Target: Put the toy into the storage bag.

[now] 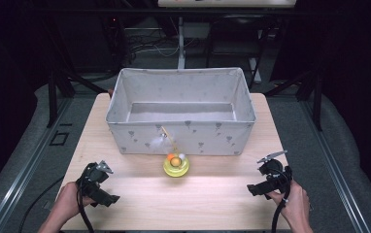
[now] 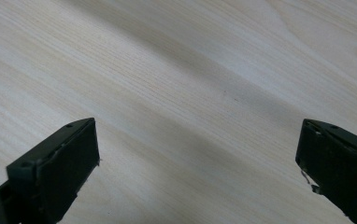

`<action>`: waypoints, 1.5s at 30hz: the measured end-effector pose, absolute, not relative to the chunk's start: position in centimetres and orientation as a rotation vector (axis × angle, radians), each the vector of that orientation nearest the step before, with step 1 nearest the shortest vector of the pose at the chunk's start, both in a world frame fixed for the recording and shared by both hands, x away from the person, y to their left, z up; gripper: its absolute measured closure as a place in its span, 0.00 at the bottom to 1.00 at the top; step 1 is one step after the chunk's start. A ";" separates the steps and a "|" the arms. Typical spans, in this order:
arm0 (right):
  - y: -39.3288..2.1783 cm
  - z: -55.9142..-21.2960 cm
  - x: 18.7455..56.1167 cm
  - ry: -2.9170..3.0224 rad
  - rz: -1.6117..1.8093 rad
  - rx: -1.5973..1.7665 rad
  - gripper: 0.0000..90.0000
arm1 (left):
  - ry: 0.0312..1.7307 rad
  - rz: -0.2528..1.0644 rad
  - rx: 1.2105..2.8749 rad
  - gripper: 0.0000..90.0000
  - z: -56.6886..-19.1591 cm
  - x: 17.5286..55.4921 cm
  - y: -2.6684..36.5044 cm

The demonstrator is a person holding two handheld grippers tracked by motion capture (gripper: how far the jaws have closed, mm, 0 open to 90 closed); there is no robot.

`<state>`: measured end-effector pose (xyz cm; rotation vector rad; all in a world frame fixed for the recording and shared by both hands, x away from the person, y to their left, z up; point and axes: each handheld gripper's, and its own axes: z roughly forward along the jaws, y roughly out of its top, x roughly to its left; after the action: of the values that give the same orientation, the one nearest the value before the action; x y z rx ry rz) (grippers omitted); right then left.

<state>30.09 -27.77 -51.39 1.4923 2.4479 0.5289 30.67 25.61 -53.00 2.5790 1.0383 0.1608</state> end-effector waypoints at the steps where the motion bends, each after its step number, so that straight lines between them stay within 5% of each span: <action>1: -27.7 -51.4 30.1 2.452 0.525 1.489 0.00 | 1.031 0.161 2.580 0.04 -53.0 30.7 25.6; 45: -27.7 -51.0 29.5 2.470 0.511 1.456 0.00 | 0.829 0.152 2.580 0.00 -46.2 31.4 23.5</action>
<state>29.48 -27.74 -50.96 1.4555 2.4702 0.5113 31.41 23.45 -46.22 2.5804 0.8292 0.1518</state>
